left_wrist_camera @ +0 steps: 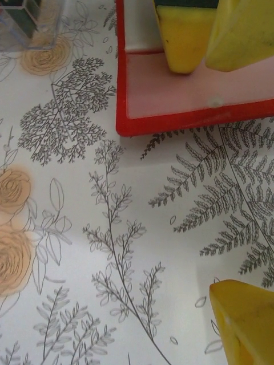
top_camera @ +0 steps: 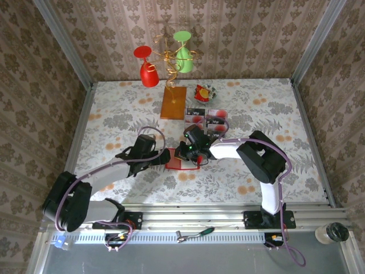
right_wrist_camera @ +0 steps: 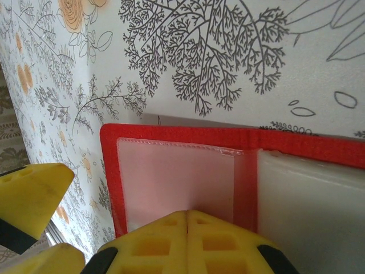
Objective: Put the credit cards into the card holder
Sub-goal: Press the card holder at the center of the table.
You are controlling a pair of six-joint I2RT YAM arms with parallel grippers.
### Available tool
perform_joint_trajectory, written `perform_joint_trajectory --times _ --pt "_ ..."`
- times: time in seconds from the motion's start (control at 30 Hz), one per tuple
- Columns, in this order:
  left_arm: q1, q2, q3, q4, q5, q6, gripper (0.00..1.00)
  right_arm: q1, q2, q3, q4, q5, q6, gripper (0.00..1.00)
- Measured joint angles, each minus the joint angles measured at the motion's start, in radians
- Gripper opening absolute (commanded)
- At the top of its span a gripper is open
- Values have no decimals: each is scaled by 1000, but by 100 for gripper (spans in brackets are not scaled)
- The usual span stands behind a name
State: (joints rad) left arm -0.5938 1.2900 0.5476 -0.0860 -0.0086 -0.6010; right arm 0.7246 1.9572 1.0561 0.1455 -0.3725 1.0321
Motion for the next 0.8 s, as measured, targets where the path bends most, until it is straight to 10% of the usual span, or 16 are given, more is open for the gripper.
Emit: perform_joint_trajectory --times 0.8 --pt "-93 114 42 -79 -158 23 92 -67 -223 -64 -110 101 -63 9"
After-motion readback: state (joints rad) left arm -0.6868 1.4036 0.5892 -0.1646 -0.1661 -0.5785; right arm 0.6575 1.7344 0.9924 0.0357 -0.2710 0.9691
